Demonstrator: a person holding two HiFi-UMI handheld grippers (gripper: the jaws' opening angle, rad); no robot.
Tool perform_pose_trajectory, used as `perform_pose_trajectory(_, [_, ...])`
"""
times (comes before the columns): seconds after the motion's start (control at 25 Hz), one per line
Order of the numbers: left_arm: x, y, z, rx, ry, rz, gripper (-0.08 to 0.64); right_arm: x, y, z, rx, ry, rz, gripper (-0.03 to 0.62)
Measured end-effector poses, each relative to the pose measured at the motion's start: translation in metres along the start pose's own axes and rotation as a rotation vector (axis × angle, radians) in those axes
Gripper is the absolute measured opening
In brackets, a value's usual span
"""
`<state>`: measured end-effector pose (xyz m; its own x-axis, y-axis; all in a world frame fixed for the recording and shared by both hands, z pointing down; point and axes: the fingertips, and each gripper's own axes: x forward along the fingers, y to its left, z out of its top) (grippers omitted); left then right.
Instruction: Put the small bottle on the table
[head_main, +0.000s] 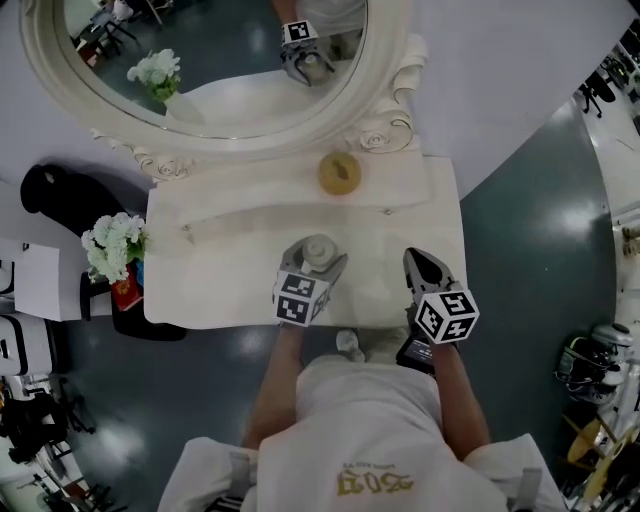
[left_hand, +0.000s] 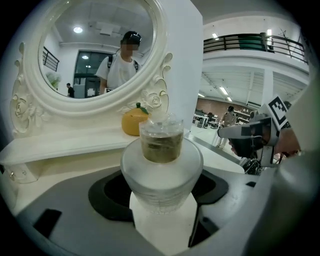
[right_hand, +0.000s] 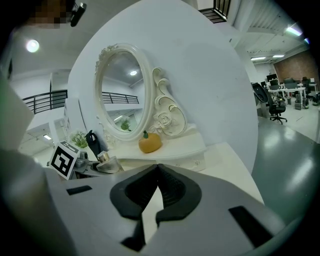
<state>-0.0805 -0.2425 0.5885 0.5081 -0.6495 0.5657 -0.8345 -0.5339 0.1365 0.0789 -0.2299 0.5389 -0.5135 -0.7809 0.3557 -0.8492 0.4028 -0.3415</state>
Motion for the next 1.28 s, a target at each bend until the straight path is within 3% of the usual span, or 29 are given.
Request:
perform_pose_trajectory(0.68, [0.042,0.002,-0.041,0.009,0.089,-0.003,0.348,0.012,-0.042,-0.042,0.137,0.081,-0.074,0.012])
perform_pose_trajectory(1.28, [0.064,0.002,-0.051,0.064,0.117,0.054,0.350,0.008,-0.053,-0.056,0.184,0.095,-0.055,0.012])
